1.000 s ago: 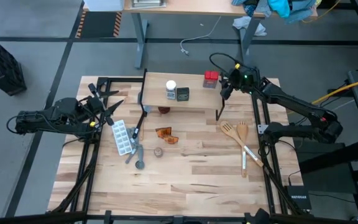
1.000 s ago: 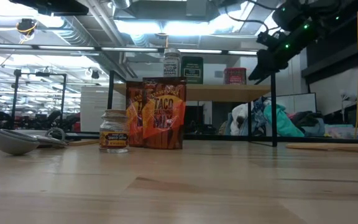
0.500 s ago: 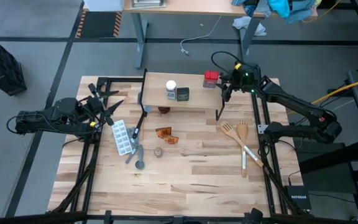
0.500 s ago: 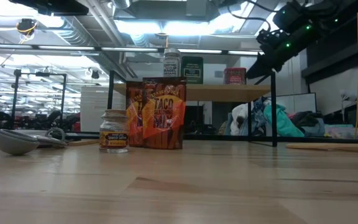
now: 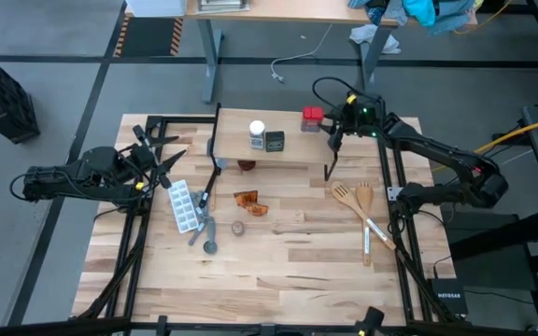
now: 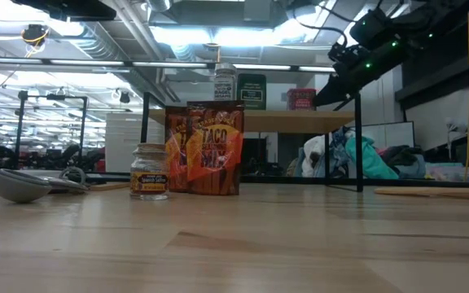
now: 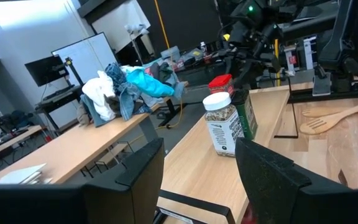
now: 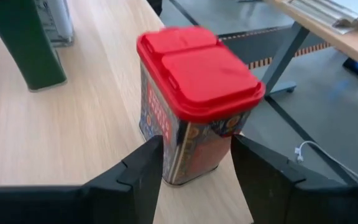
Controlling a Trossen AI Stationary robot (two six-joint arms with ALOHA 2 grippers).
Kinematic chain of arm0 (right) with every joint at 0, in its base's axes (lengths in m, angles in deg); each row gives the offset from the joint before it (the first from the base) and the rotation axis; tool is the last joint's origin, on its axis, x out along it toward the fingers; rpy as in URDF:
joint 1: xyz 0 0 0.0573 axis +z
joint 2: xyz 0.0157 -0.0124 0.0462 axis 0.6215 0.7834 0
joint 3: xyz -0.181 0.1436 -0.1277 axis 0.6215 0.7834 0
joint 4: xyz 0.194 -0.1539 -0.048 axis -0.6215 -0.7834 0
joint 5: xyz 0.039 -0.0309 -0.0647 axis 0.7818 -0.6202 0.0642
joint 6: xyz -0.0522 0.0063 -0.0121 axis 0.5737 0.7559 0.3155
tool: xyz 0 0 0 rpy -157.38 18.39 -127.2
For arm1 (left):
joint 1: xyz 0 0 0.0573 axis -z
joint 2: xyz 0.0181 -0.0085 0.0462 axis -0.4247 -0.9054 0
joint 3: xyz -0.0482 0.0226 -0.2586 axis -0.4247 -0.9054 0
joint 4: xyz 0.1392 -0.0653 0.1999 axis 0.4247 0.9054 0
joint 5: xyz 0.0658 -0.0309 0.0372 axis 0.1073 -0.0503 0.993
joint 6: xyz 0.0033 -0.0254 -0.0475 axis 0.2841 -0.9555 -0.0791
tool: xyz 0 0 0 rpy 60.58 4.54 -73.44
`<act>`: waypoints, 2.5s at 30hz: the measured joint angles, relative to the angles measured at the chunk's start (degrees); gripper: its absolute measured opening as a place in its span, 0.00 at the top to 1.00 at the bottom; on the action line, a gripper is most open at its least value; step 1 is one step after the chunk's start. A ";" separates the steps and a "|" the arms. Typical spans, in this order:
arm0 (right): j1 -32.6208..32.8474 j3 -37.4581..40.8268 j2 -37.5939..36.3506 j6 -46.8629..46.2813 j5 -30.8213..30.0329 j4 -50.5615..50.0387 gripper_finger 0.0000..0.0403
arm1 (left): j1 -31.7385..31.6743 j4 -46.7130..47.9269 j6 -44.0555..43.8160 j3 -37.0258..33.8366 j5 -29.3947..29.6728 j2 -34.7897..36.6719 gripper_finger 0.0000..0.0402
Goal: Shelf spices
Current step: Remove the red seasoning can from the shelf
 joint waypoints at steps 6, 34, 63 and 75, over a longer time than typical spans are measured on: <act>0.00 0.00 1.31 0.02 -0.14 -0.05 0.52 | 0.02 -0.01 0.00 0.00 -0.02 0.00 0.52; 0.02 0.00 1.31 0.01 -2.76 0.16 0.52 | 0.02 -0.04 -0.87 0.00 0.00 0.00 0.52; 0.00 0.02 1.29 9.24 2.86 5.60 0.18 | 0.00 -0.06 -0.87 0.00 0.00 -0.02 0.52; 0.00 0.04 5.21 10.49 8.38 11.16 0.14 | 0.02 -0.06 -0.87 0.00 -0.02 -0.02 0.52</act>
